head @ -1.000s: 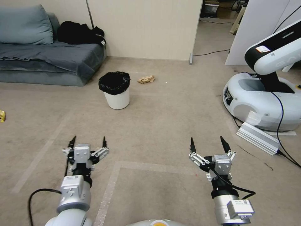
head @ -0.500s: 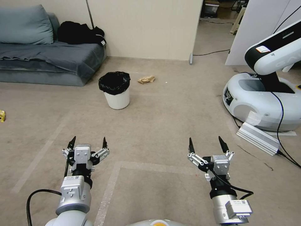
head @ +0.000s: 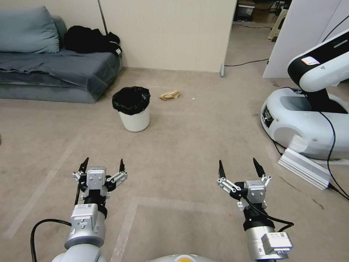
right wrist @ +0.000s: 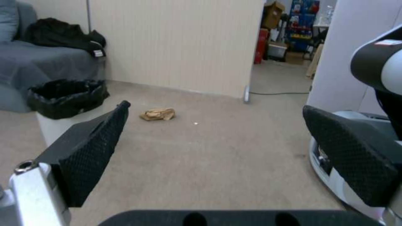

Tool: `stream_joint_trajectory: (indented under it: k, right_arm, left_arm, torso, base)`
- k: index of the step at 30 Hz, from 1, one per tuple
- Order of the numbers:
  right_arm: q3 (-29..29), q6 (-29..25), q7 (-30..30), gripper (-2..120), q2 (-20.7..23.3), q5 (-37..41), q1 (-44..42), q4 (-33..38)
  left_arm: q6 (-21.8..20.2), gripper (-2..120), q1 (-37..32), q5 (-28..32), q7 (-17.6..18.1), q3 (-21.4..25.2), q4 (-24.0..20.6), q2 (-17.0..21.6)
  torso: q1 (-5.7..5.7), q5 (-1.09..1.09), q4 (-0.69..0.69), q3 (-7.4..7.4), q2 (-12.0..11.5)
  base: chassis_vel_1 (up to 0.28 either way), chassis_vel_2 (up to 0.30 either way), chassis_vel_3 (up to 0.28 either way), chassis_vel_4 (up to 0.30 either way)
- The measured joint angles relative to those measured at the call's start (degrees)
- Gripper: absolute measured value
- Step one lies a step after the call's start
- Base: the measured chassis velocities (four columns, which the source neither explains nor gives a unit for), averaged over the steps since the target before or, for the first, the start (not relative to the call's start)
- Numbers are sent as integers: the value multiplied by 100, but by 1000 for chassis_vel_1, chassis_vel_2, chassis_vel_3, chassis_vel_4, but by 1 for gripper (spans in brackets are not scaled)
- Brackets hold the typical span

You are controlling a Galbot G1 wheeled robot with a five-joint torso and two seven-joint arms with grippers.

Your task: Pick up the trash bin, then pick up the garbage from the floor and place it into the trash bin.

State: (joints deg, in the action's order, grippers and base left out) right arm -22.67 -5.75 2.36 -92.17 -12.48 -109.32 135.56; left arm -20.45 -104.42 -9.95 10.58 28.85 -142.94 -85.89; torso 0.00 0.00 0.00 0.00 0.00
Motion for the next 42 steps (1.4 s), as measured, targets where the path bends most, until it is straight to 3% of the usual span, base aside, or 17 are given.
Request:
stream_joint_trajectory:
  k: [42]
  right_arm:
    - [-88, -120, -107, 100, 4, -19, 45, -246]
  left_arm:
    - [-20, 100, 32, 12, 108, 30, 82, -37]
  torso:
    - [0, 0, 1, 0, 0]
  base:
    - [-198, 195, 197, -194]
